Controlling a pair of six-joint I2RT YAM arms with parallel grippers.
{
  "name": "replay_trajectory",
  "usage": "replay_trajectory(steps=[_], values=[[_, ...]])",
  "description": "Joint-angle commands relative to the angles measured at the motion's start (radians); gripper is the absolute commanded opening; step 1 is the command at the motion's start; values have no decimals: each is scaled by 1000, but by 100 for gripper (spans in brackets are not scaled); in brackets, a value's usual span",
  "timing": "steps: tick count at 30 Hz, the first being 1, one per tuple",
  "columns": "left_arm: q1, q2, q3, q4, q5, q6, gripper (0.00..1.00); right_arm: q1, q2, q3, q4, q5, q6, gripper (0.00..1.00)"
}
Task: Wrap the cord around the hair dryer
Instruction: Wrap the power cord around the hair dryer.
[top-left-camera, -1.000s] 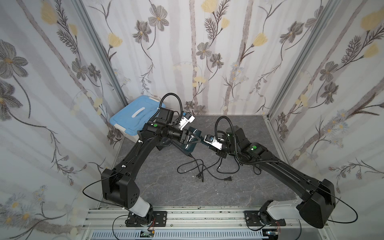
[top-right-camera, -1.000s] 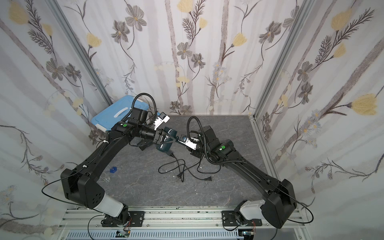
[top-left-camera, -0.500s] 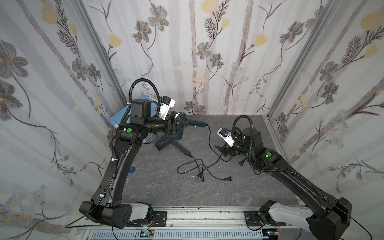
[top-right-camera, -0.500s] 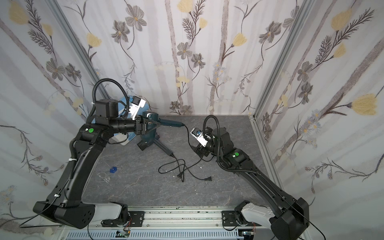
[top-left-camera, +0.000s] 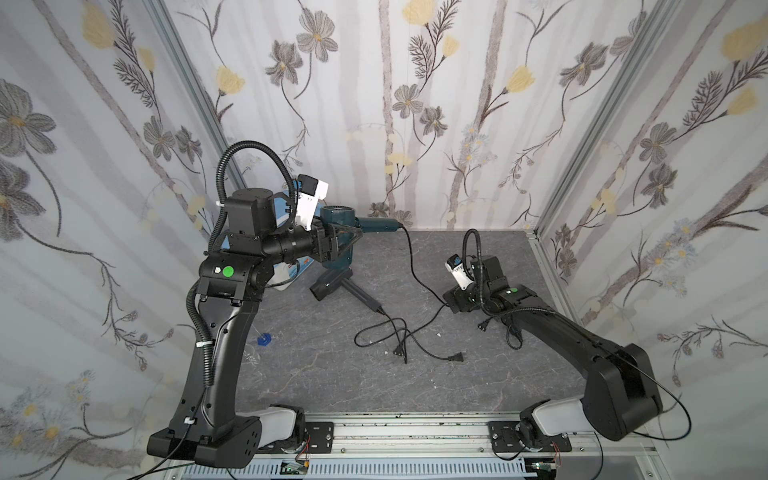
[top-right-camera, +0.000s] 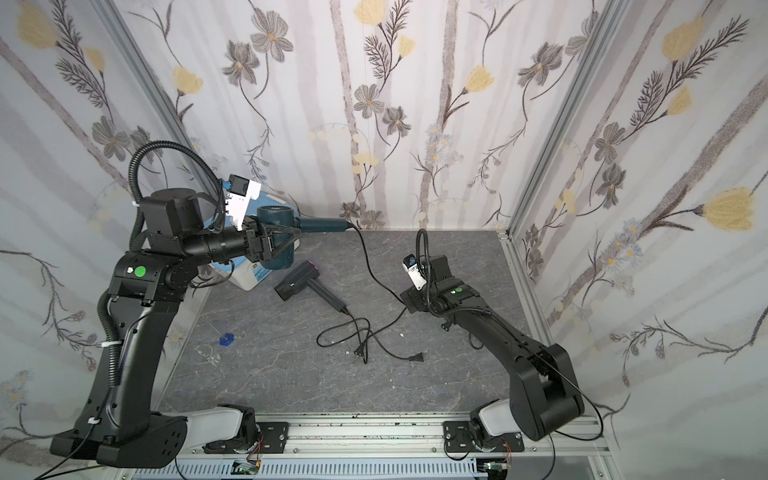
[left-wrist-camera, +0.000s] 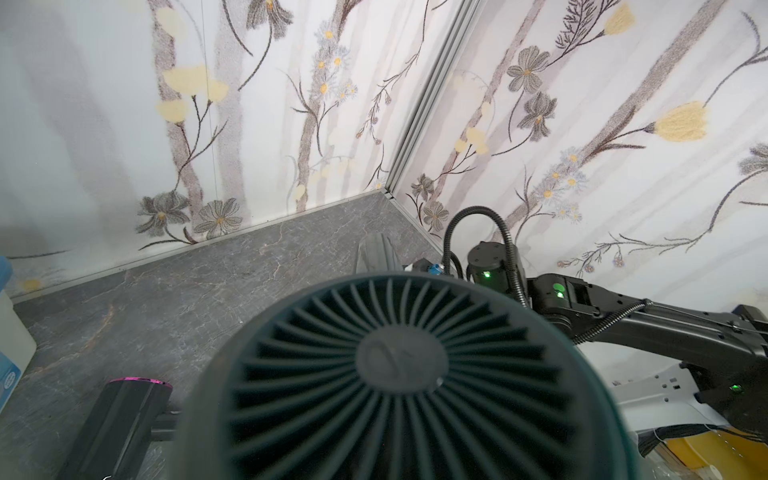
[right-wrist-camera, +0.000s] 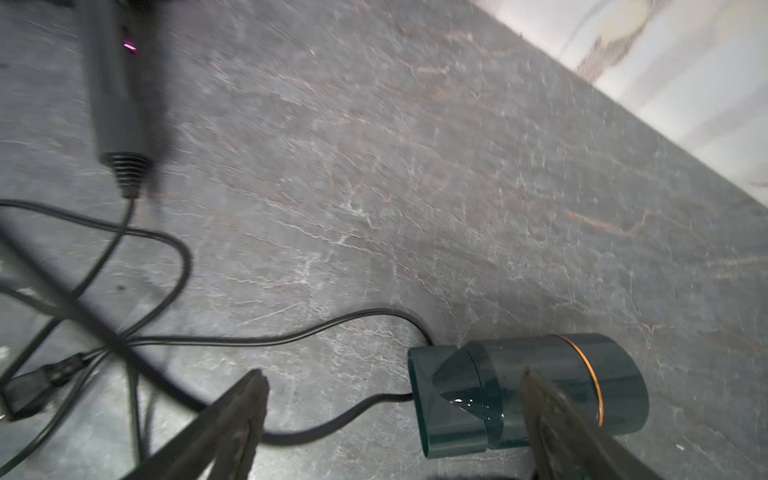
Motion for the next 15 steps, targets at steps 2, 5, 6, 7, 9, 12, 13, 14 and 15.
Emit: replay_trajectory(steps=[2, 5, 6, 7, 9, 12, 13, 14, 15], values=[[1, -17, -43, 37, 16, -9, 0, 0, 97, 54, -76, 193, 88, 97], [2, -19, -73, 33, 7, -2, 0, -7, 113, 41, -76, 248, 121, 99], [0, -20, -82, 30, 3, -2, 0, -13, 115, 36, -76, 255, 133, 99], [1, -19, -93, 31, -2, -1, 0, -20, 121, 30, -79, 256, 141, 99], [1, -19, -116, 38, -6, -5, 0, -30, 138, 23, -85, 276, 153, 99], [1, -19, -135, 48, -18, -9, 0, -34, 179, 18, -97, 330, 155, 99], [1, -19, -136, 47, -26, -10, 0, -35, 192, 17, -98, 344, 157, 99], [0, -19, -134, 43, -32, -7, 0, -37, 200, 15, -98, 353, 159, 99], [1, -19, -133, 41, -37, -4, 0, -39, 207, 13, -98, 362, 162, 99]])
